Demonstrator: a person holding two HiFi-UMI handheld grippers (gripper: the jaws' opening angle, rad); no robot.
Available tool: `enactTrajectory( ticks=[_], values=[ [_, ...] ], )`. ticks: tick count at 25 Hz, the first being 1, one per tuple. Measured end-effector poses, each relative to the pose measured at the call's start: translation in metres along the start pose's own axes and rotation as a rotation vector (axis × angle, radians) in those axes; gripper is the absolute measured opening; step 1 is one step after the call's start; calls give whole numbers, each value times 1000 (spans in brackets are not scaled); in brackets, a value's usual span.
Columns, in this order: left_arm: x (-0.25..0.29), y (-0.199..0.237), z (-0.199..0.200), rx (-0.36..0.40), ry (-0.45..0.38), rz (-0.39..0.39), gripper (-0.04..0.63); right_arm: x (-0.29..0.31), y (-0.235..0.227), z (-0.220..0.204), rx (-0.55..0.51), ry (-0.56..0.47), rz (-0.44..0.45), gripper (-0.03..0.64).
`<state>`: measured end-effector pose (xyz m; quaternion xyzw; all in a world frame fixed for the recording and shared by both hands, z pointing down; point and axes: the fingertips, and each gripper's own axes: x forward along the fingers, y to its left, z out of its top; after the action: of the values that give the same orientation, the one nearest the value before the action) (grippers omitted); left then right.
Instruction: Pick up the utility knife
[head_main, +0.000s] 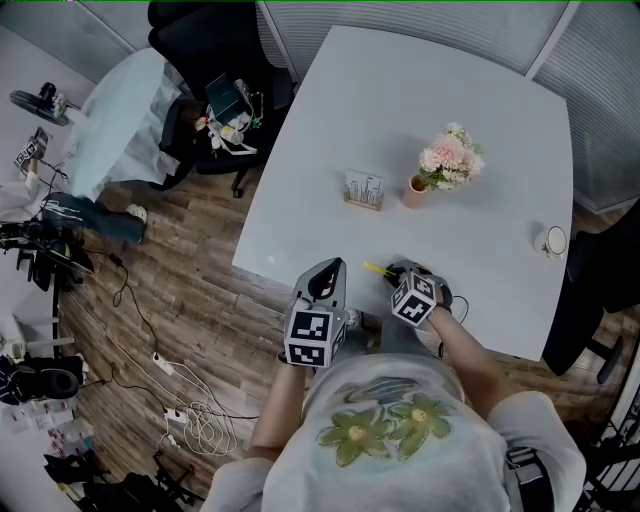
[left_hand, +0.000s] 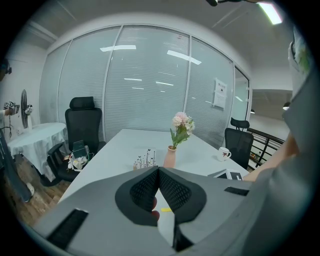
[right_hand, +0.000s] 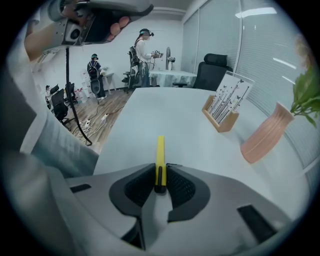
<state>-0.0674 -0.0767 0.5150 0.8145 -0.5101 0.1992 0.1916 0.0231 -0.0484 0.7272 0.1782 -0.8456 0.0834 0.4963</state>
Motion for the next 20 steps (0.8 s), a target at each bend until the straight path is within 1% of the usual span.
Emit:
enactTrajectory(
  ticks=[8,20],
  values=[
    [3,5,-2,-5,7,1,3,-1,-2,1,-15,18,2,71],
    [7,10,3,-9,-5,-4,3,-12,-7,15,-1,-13,-12,71]
  ],
)
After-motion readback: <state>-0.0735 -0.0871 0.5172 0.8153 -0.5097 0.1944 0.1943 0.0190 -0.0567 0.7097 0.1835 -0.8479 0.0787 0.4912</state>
